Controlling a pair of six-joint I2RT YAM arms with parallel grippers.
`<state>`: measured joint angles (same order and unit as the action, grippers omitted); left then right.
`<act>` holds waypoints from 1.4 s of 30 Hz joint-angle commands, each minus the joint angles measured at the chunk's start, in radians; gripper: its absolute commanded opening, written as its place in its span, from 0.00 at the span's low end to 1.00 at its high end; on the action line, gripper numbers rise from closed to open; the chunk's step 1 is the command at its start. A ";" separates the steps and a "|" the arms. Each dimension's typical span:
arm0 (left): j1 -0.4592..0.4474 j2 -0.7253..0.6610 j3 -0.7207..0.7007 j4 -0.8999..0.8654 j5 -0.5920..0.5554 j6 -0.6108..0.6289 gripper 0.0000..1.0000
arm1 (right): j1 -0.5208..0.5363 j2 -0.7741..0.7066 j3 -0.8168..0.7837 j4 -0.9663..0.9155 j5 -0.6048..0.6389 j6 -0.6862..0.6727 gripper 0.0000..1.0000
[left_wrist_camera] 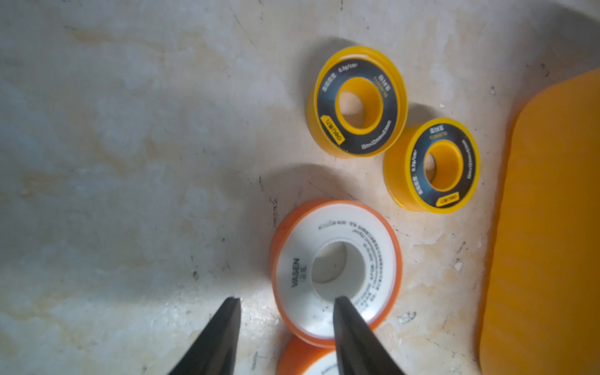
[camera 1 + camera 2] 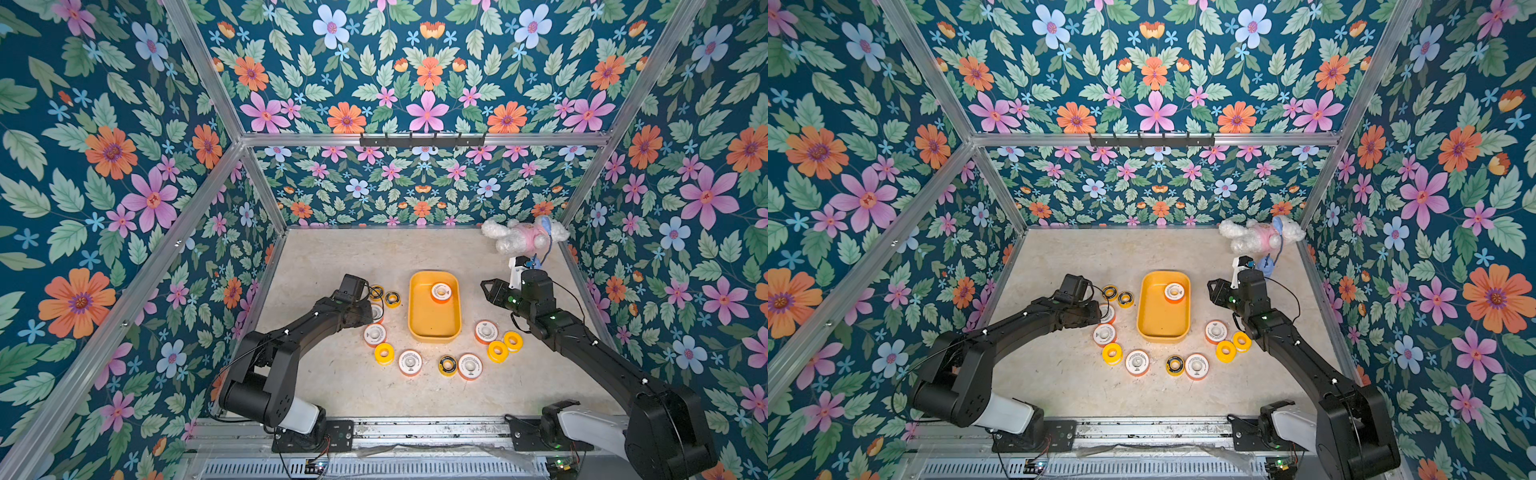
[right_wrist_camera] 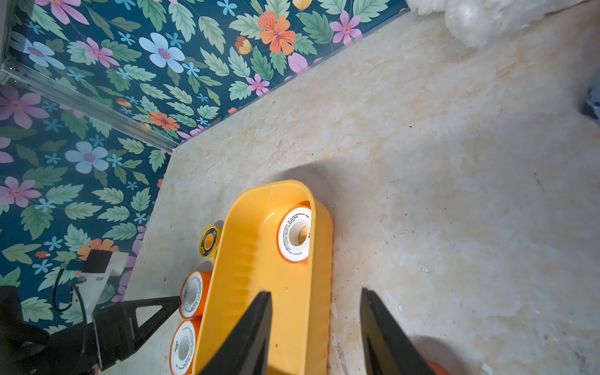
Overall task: Put the sealing tape into the storage box
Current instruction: Pick up the sealing tape at the center of the board.
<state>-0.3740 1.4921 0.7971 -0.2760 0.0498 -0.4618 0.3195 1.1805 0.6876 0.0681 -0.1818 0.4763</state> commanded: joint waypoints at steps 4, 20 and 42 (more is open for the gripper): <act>0.000 0.028 0.005 0.025 0.013 0.020 0.52 | 0.000 0.007 0.005 0.004 -0.001 -0.005 0.49; 0.000 0.114 0.031 0.040 -0.006 0.022 0.43 | 0.001 0.029 -0.005 0.006 -0.023 -0.010 0.50; 0.000 0.063 0.014 0.018 -0.082 -0.007 0.27 | 0.014 0.153 0.005 0.074 -0.165 -0.001 0.50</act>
<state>-0.3752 1.5776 0.8097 -0.2260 -0.0093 -0.4656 0.3256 1.3167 0.6827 0.0967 -0.3126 0.4736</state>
